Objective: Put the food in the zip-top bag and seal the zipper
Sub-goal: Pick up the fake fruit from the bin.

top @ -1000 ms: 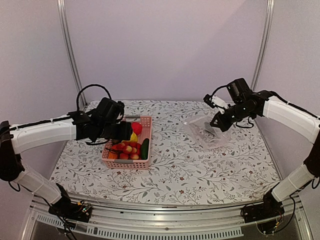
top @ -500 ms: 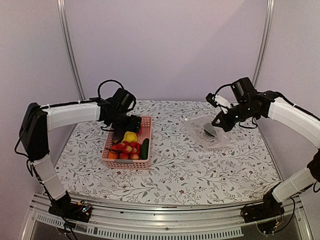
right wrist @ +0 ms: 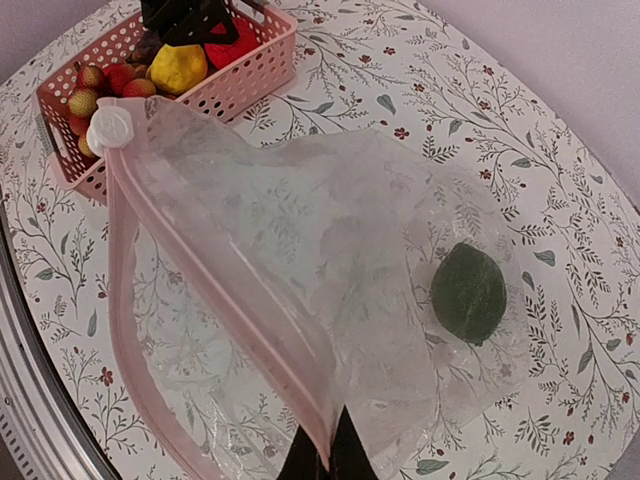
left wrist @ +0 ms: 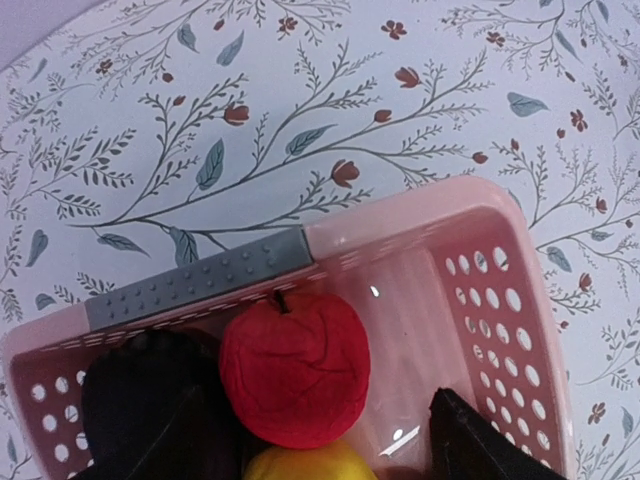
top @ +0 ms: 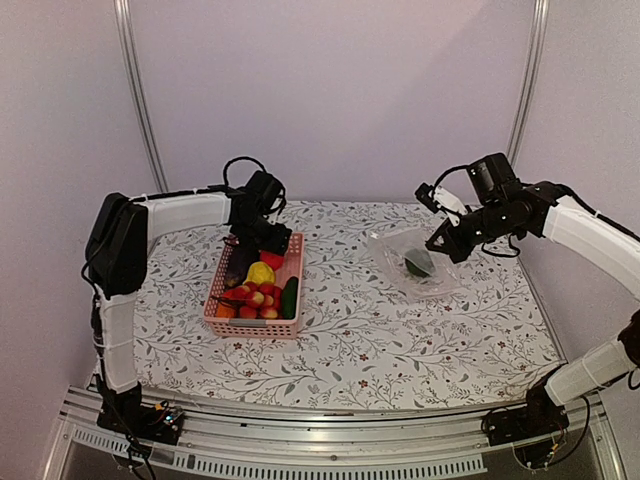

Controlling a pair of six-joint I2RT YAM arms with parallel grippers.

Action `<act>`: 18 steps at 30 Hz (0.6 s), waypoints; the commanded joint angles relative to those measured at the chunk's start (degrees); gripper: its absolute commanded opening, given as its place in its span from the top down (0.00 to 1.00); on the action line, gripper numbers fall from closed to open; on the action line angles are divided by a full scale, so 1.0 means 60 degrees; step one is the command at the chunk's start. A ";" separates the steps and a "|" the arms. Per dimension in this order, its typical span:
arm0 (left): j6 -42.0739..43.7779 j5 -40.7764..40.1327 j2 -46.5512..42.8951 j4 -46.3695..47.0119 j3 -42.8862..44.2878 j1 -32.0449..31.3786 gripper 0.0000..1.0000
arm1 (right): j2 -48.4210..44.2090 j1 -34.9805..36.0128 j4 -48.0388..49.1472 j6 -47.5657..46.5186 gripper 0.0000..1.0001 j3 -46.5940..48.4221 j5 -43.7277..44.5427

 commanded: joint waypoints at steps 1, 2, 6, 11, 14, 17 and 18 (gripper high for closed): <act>0.0458 0.0016 0.0609 -0.0564 0.0473 0.0167 0.24 | -0.0264 -0.0018 -0.0076 -0.0048 1.00 -0.0144 -0.0144; 0.0455 -0.0059 0.0701 -0.0620 0.0546 0.0171 0.24 | -0.0281 -0.0021 -0.0079 -0.0043 0.99 -0.0150 -0.0138; 0.0414 -0.0422 0.1001 -0.0663 0.0604 0.0172 0.24 | -0.0311 -0.0017 -0.0109 -0.0041 1.00 -0.0154 -0.0188; 0.0325 -0.0585 0.1417 -0.0776 0.0812 0.0167 0.25 | -0.0245 -0.0029 -0.0087 -0.0023 1.00 -0.0163 -0.0251; 0.0323 -0.0711 0.1552 -0.0613 0.0847 0.0165 0.27 | -0.0225 -0.0020 -0.0081 -0.0030 1.00 -0.0179 -0.0258; 0.0250 -0.0705 0.1644 -0.0587 0.1003 0.0159 0.33 | -0.0189 -0.0017 -0.0089 -0.0033 0.99 -0.0182 -0.0254; 0.0227 -0.0680 0.1643 -0.0586 0.1041 0.0170 0.35 | -0.0171 -0.0019 -0.0088 -0.0033 1.00 -0.0164 -0.0245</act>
